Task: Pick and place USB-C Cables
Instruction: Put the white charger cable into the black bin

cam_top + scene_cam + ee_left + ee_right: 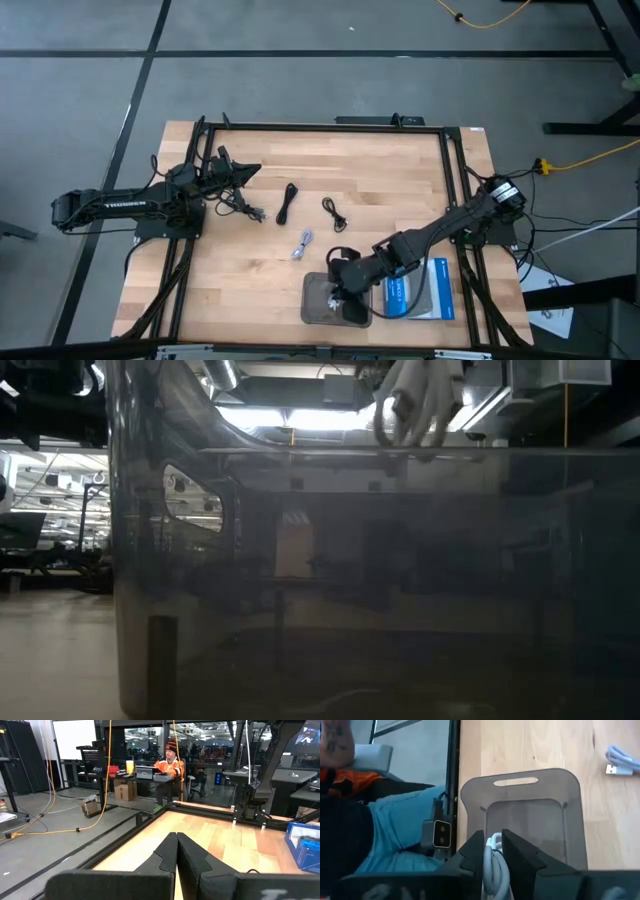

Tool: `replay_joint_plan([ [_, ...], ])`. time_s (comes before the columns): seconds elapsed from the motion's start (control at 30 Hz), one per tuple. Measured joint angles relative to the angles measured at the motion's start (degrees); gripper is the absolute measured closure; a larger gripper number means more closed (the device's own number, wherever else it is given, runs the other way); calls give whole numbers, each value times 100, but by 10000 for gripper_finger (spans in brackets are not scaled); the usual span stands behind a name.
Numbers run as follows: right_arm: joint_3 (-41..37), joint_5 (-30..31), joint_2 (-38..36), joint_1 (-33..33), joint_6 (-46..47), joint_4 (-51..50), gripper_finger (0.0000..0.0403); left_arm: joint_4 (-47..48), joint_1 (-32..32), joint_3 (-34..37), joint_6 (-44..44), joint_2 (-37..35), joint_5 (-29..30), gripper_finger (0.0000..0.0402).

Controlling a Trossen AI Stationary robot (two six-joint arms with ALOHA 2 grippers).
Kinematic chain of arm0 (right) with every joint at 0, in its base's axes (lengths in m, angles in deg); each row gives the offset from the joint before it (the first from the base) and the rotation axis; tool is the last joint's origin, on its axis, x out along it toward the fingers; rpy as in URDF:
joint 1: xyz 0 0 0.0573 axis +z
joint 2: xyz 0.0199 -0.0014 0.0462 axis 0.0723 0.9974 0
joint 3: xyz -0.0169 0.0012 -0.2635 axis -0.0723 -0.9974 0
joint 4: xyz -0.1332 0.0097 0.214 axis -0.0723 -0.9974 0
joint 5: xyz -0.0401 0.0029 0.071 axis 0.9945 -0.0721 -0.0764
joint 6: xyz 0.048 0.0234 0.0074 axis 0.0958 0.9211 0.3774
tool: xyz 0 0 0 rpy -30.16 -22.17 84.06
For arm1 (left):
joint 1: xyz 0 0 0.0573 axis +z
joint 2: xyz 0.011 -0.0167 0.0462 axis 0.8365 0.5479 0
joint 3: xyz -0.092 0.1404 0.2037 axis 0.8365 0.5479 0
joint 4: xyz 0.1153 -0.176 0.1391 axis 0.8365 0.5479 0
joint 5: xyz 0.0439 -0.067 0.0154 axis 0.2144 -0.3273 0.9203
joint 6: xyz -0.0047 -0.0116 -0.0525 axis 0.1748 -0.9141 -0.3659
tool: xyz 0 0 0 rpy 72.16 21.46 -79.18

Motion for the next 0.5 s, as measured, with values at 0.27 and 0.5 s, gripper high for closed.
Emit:
replay_joint_plan([
  [0.27,0,-267,0,-143,-357,168,331,15,0,0,4,0,0,401],
  [0.5,0,-266,0,-143,-475,193,331,18,0,0,355,0,0,401],
])
